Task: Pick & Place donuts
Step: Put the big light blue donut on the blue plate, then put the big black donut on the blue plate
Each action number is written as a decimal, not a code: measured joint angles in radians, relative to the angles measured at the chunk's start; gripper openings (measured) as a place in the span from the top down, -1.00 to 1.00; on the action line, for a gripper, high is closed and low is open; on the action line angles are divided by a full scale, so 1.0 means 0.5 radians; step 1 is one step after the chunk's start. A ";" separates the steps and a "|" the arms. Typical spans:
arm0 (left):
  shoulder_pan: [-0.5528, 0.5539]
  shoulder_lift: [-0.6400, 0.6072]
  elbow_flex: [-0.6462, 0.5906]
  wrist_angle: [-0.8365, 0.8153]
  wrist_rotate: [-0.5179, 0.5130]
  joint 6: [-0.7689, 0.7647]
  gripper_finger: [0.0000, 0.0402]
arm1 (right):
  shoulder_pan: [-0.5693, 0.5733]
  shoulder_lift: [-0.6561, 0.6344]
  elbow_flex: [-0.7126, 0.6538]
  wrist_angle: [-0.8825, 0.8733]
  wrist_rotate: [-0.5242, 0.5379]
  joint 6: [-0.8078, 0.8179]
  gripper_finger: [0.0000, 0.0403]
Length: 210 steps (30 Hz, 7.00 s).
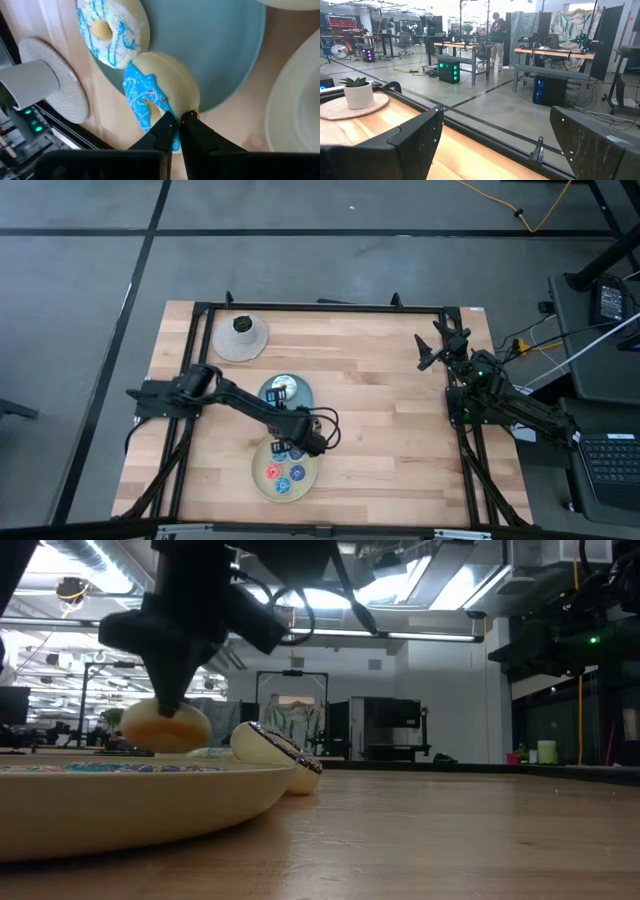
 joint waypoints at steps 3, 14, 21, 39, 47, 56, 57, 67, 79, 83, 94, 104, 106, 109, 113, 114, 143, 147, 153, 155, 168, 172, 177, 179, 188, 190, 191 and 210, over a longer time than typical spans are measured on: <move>0.000 0.034 0.000 -0.001 -0.006 0.021 0.89 | 0.000 0.000 0.000 0.000 0.000 0.000 -0.81; -0.002 0.082 0.000 0.095 -0.077 0.058 0.89 | 0.000 -0.001 0.000 0.000 0.000 0.000 -0.81; -0.002 0.083 -0.039 0.167 -0.060 0.073 0.89 | 0.000 0.000 0.000 0.000 0.000 0.000 -0.81; -0.015 0.084 -0.084 0.211 -0.066 0.057 0.73 | 0.000 0.000 0.000 0.000 0.000 0.000 -0.81; -0.015 0.084 -0.084 0.211 -0.242 0.046 0.51 | 0.000 -0.001 0.000 0.000 0.000 0.000 -0.81; -0.015 0.084 -0.084 0.189 -0.134 0.125 0.43 | 0.000 -0.001 0.000 0.000 0.000 0.000 -0.81; -0.015 0.084 -0.084 0.174 -0.126 0.125 0.43 | 0.000 -0.001 0.000 0.000 0.000 0.000 -0.81; -0.012 -0.048 0.027 0.122 -0.105 0.075 0.47 | 0.000 0.000 0.000 0.000 0.000 0.000 -0.81; -0.011 -0.253 0.274 0.151 -0.164 0.016 0.45 | -0.001 0.000 0.000 0.000 0.000 0.000 -0.81; -0.003 -0.261 0.375 0.159 -0.095 0.050 0.45 | 0.000 0.000 -0.001 -0.001 0.000 0.000 -0.81; 0.175 -0.264 0.535 0.107 0.184 -0.626 0.43 | 0.000 0.000 0.000 0.000 0.000 0.000 -0.81; 0.294 -0.264 0.536 0.047 0.394 -1.032 0.43 | -0.001 -0.001 0.000 0.000 0.000 0.000 -0.81; 0.304 -0.264 0.536 0.081 0.396 -1.139 0.43 | -0.001 0.000 0.000 0.000 0.000 0.000 -0.81; 0.313 -0.244 0.536 0.195 0.450 -1.232 0.43 | 0.000 0.000 0.000 -0.001 0.000 0.000 -0.81; 0.314 -0.201 0.536 0.394 0.561 -1.209 0.43 | 0.000 0.000 0.000 0.000 0.000 0.000 -0.81; 0.314 -0.186 0.538 0.434 0.584 -1.210 0.43 | 0.000 0.000 0.000 0.000 0.000 0.000 -0.81; 0.333 0.523 1.107 0.171 0.462 -1.359 0.43 | 0.000 0.000 0.000 -0.001 0.000 0.000 -0.81; 0.328 0.584 1.133 0.172 0.464 -1.362 0.43 | 0.000 -0.001 0.000 0.000 0.000 0.000 -0.81; 0.308 0.654 1.133 0.130 0.501 -1.400 0.43 | -0.001 0.000 0.000 -0.001 0.000 0.000 -0.81; 0.303 0.665 1.132 0.130 0.501 -1.412 0.43 | 0.000 0.000 0.000 -0.001 0.000 0.000 -0.81; 0.282 0.664 1.132 0.173 0.500 -1.432 0.43 | 0.000 -0.001 0.000 0.000 0.000 0.000 -0.81; 0.280 0.664 1.114 0.175 0.485 -1.431 0.43 | 0.000 0.000 -0.001 0.000 0.000 0.000 -0.81; 0.281 0.669 1.102 0.173 0.474 -1.416 0.43 | 0.000 0.000 0.000 0.000 0.000 0.000 -0.81; 0.281 0.691 1.102 0.179 0.474 -1.413 0.43 | -0.001 0.000 0.000 0.000 0.000 0.000 -0.81; 0.269 0.726 1.102 0.179 0.508 -1.395 0.44 | 0.000 0.000 0.000 0.000 0.000 0.000 -0.81; 0.269 0.726 1.102 0.179 0.503 -1.395 0.44 | 0.000 -0.001 0.000 0.000 0.000 0.000 -0.81; 0.269 0.726 1.102 0.178 0.503 -1.394 0.44 | 0.000 0.000 0.000 -0.001 0.000 0.000 -0.81; 0.275 0.726 1.102 0.174 0.515 -1.266 0.96 | 0.000 -0.001 0.000 0.000 0.000 0.000 -0.81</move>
